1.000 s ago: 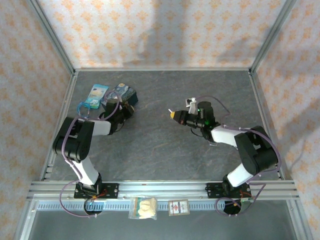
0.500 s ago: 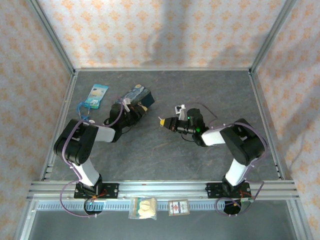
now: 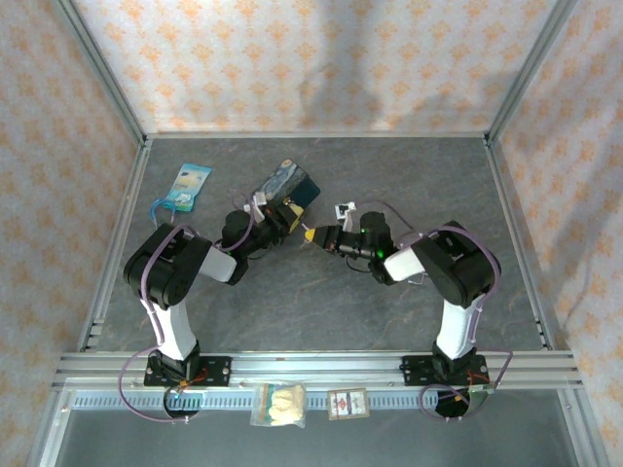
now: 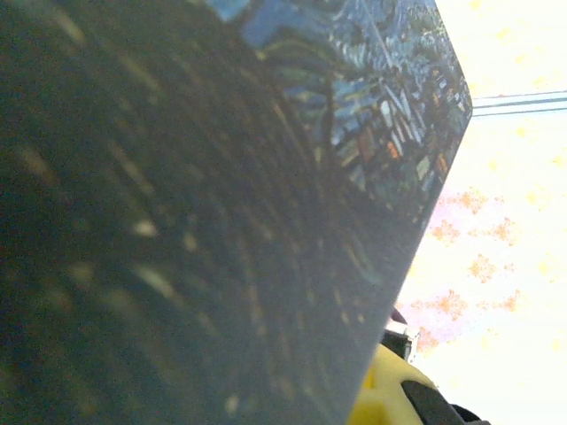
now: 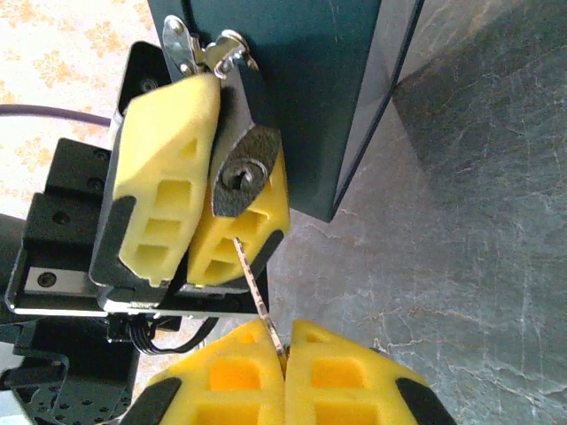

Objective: Unlock a padlock with a key

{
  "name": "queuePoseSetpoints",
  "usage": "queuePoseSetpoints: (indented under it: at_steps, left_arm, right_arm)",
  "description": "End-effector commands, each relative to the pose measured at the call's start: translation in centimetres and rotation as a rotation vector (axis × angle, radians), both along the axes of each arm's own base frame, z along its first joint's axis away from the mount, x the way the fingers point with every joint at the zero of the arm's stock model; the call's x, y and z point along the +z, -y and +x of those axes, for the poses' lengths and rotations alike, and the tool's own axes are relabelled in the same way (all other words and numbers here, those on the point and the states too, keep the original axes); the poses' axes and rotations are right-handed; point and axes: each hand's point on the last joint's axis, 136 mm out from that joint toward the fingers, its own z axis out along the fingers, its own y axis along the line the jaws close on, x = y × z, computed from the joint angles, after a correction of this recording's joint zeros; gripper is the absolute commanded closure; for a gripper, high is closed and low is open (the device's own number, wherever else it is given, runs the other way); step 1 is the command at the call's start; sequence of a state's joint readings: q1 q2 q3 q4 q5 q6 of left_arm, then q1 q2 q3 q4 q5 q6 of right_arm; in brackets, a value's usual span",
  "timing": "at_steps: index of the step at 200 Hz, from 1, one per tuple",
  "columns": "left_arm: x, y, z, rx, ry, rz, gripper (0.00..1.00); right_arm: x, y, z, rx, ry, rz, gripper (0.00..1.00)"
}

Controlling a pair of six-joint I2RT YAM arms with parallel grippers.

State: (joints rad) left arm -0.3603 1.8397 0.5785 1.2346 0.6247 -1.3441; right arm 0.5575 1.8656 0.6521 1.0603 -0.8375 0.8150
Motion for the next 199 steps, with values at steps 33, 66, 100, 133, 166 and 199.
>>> queuePoseSetpoints:
  at_steps: [33,66,100,133,166,199]
  left_arm:
    - [2.0,0.6,-0.7,-0.028,0.078,-0.054,1.00]
    - [1.4,0.8,-0.8,-0.033,0.070,-0.034,1.00]
    - [1.2,1.3,-0.9,-0.044,0.068,-0.032,1.00]
    - [1.2,1.8,-0.9,-0.056,0.072,-0.023,1.00]
    - [0.9,1.7,-0.8,-0.046,0.065,-0.005,1.00]
    - [1.0,1.9,-0.8,-0.047,0.069,-0.004,1.00]
  right_arm:
    - [1.5,0.7,1.3,-0.027,0.064,0.030,1.00]
    - [2.1,0.6,1.1,-0.010,0.075,0.038,1.00]
    - [1.9,0.5,0.9,0.003,0.066,0.039,1.00]
    - [2.3,0.5,1.0,0.001,0.076,0.051,1.00]
    - [2.3,0.7,0.7,0.003,0.072,0.037,1.00]
    - [2.0,1.3,0.5,-0.009,0.067,0.023,1.00]
